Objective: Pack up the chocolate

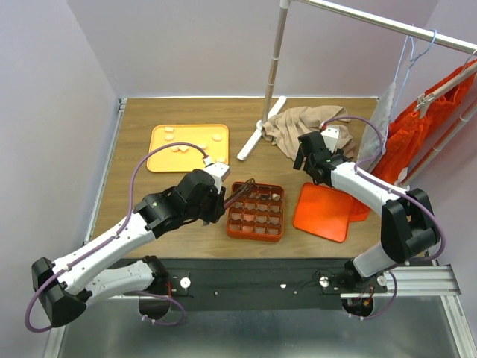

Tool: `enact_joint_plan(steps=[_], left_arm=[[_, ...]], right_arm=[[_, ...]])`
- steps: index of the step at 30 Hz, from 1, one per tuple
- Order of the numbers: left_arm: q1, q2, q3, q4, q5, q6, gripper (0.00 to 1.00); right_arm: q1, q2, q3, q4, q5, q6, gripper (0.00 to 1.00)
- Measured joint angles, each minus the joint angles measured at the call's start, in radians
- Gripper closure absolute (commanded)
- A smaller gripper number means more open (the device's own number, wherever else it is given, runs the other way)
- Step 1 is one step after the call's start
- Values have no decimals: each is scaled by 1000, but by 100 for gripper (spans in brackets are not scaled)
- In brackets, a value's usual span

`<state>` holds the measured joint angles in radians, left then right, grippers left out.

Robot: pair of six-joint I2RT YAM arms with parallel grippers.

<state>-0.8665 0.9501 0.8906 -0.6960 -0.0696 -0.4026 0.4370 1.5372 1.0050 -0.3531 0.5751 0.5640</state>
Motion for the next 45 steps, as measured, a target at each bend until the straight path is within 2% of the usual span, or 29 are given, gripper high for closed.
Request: enact_joint_plan(steps=[14,26,36,41,45], left_arm=[[-2,-12,0,0,1,-14,52],[-5,-18,14,-5,-1,-22,54],[-3,-85,78,-6,-112,-101,56],[50,-8,81,-20,-164,-174,58],[158,68,82,-37,-175,-232,58]], right_arm=[[0,0,0,-1,0,-5,1],[0,0,0,-2,-1,-6,1],[0,0,0,-2,-12,-7,1],[0,0,1,-5,-15,-7,1],[0,0,3,-7,-17,-8,1]])
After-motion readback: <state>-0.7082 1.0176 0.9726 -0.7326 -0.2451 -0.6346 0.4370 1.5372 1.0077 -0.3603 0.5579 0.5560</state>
